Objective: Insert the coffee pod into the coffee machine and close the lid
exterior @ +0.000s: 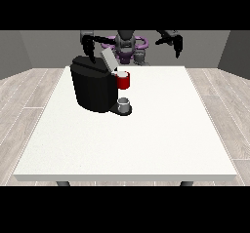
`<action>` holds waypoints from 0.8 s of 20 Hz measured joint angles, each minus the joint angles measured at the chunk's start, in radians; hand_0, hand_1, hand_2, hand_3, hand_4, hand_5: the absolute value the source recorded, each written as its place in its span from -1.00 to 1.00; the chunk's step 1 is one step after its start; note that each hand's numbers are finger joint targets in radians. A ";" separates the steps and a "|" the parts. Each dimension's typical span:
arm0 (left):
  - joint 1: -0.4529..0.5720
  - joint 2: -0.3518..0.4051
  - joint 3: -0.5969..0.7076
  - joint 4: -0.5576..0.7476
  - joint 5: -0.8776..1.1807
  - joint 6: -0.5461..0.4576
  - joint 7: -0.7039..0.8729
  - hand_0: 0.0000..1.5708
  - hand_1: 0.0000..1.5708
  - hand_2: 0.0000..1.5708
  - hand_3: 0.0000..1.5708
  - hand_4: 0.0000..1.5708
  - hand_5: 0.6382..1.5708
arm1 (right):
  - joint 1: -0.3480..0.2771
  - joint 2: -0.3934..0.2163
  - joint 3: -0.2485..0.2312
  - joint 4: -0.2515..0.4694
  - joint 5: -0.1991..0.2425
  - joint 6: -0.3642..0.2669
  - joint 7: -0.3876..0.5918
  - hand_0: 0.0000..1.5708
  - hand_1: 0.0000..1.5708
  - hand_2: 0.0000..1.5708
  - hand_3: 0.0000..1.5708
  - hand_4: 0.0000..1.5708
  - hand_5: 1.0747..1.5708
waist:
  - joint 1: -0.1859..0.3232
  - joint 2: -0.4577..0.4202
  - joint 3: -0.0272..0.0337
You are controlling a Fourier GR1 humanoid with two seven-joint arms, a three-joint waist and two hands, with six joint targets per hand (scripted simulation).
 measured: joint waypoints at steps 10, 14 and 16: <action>0.037 0.038 -0.004 -0.108 0.016 0.034 0.035 -1.00 -1.00 -1.00 -1.00 -0.56 1.00 | -0.100 0.003 0.029 0.064 0.016 0.011 -0.029 -1.00 -1.00 -1.00 -1.00 -0.79 1.00 | -0.015 0.065 -0.0006; 0.053 0.056 0.005 -0.106 0.022 0.044 0.017 -1.00 -1.00 -1.00 -1.00 -0.57 1.00 | -0.123 0.013 0.047 0.067 0.028 0.007 -0.029 -1.00 -1.00 -1.00 -1.00 -0.84 1.00 | -0.034 0.081 -0.0002; 0.055 0.068 0.010 -0.098 0.022 0.045 0.009 -1.00 -1.00 -1.00 -1.00 -0.54 1.00 | -0.143 0.012 0.055 0.070 0.039 0.001 -0.030 -1.00 -1.00 -1.00 -1.00 -0.73 1.00 | -0.036 0.092 0.0001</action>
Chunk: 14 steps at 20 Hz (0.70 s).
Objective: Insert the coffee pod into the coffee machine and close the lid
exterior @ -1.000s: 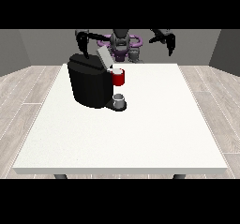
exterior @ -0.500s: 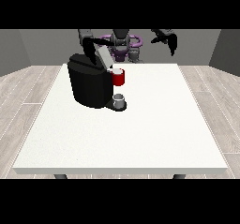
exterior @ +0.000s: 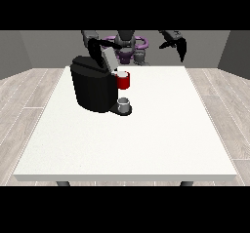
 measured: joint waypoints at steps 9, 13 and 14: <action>-0.027 0.003 -0.020 -0.017 0.004 0.000 0.023 -1.00 -1.00 -1.00 -1.00 -0.55 1.00 | -0.081 -0.032 0.023 0.018 0.050 -0.007 0.034 -1.00 -1.00 -1.00 -1.00 -1.00 1.00 | 0.025 0.035 0.0054; -0.042 -0.004 -0.032 -0.020 -0.002 0.005 0.027 -1.00 -1.00 -1.00 -1.00 -0.59 1.00 | -0.099 -0.037 0.026 0.011 0.078 -0.042 0.074 -1.00 -1.00 -1.00 -1.00 -1.00 1.00 | 0.041 0.046 0.0091; -0.039 -0.005 -0.038 -0.018 -0.002 0.000 0.020 -1.00 -1.00 -1.00 -1.00 -0.58 1.00 | -0.103 -0.045 0.030 0.006 0.090 -0.045 0.087 -1.00 -1.00 -1.00 -1.00 -1.00 1.00 | 0.048 0.049 0.0099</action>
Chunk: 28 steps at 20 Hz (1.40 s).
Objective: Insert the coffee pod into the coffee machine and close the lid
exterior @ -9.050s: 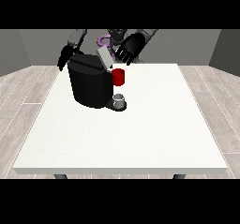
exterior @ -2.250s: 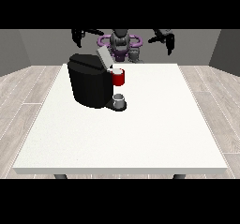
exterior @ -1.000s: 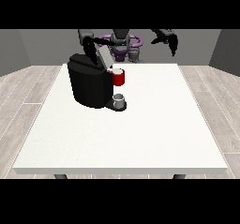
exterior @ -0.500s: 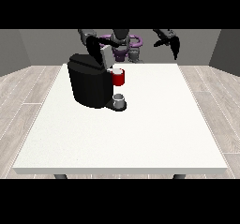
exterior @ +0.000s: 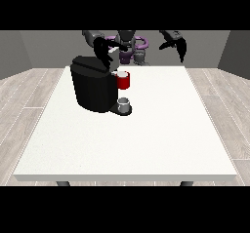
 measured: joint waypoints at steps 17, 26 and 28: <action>-0.093 -0.015 -0.052 0.008 0.000 -0.037 -0.023 -1.00 -1.00 -1.00 -1.00 -0.53 1.00 | -0.082 -0.146 -0.009 -0.088 0.136 -0.008 0.250 -1.00 -1.00 -1.00 -1.00 -0.93 1.00 | 0.140 0.091 0.0217; -0.167 -0.028 -0.080 0.011 0.008 -0.062 -0.029 -1.00 -1.00 -1.00 -1.00 -1.00 1.00 | -0.161 -0.212 -0.061 -0.106 0.163 -0.001 0.246 -1.00 -1.00 -1.00 -1.00 -1.00 1.00 | 0.260 0.175 0.0300; -0.190 -0.031 -0.084 0.015 0.009 -0.065 -0.029 -1.00 -1.00 -1.00 -1.00 -0.74 1.00 | -0.210 -0.170 -0.039 -0.128 0.151 0.001 0.206 -1.00 -1.00 -1.00 -1.00 -1.00 1.00 | 0.298 0.193 0.0138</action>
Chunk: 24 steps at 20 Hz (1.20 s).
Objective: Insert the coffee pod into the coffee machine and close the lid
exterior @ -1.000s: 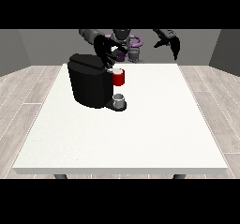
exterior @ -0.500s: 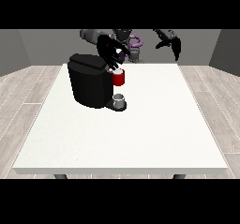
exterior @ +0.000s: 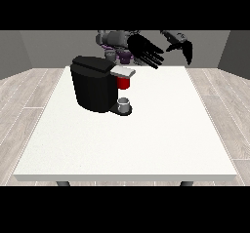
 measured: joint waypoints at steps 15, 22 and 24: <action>-0.055 0.015 0.002 -0.030 0.020 -0.016 0.025 -1.00 -1.00 -1.00 -1.00 -0.69 1.00 | -0.192 0.141 0.019 0.129 -0.035 -0.023 -0.179 -1.00 -1.00 -1.00 -1.00 -1.00 1.00 | 0.020 0.055 -0.0239; 0.041 0.016 0.015 -0.032 0.022 -0.002 0.018 -1.00 -1.00 -1.00 -1.00 -0.66 1.00 | -0.097 0.260 0.076 0.124 -0.047 -0.017 -0.326 -1.00 -1.00 -1.00 -1.00 -0.76 1.00 | -0.064 -0.024 -0.0240; 0.083 0.014 0.024 -0.015 0.022 0.007 0.006 -1.00 -1.00 -1.00 -1.00 -0.66 1.00 | -0.051 0.304 0.110 0.112 -0.056 -0.015 -0.348 -1.00 -1.00 -1.00 -1.00 -0.67 1.00 | -0.097 -0.064 -0.0243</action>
